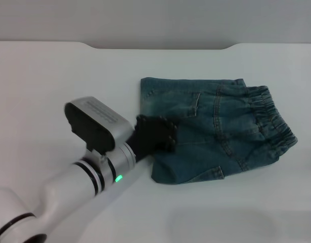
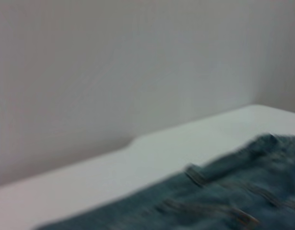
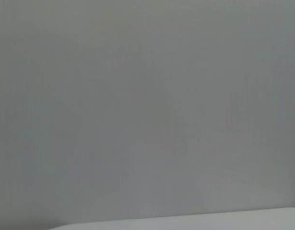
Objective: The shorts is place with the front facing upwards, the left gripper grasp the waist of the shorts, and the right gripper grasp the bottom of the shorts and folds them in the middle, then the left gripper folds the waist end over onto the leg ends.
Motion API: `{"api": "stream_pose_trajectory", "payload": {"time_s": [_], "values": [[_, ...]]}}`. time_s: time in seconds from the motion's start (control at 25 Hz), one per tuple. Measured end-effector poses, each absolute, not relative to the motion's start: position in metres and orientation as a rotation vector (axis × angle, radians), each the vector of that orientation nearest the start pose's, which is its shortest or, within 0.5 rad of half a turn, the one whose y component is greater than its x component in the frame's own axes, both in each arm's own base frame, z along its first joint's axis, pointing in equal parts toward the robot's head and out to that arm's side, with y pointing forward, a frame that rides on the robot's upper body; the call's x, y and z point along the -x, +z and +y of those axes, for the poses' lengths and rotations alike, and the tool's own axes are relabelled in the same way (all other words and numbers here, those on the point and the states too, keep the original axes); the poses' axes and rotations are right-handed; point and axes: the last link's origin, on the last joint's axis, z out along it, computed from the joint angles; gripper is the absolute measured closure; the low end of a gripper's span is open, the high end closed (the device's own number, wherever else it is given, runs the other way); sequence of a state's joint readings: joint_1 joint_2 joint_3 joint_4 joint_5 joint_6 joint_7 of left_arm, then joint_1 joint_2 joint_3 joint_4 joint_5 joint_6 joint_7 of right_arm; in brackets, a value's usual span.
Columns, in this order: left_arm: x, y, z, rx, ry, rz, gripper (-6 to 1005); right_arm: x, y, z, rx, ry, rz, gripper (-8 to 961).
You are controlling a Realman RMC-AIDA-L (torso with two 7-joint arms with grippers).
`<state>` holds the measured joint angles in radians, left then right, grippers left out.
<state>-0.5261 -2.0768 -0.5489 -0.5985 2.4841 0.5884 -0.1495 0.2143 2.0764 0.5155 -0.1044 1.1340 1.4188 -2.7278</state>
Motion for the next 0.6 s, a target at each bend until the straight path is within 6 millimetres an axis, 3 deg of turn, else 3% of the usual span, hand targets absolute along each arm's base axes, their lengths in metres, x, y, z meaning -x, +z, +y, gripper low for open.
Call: {"api": "stream_pose_trajectory", "payload": {"time_s": [0.16,0.32,0.48,0.6], "values": [[0.217,-0.141,0.329,2.262,-0.626,-0.535,985,-0.407,0.027,0.227,1.528,0.608,0.620,953],[0.226,-0.093,0.336,2.006,-0.783,-0.408,984,-0.401,0.023,0.232,1.568,0.560,0.535,952],[0.235,-0.072,0.331,1.882,-0.780,-0.302,983,-0.396,0.020,0.234,1.547,0.591,0.537,952],[0.261,-0.052,0.325,1.757,-0.728,-0.324,982,-0.398,0.023,0.231,1.487,0.596,0.552,952]]}}
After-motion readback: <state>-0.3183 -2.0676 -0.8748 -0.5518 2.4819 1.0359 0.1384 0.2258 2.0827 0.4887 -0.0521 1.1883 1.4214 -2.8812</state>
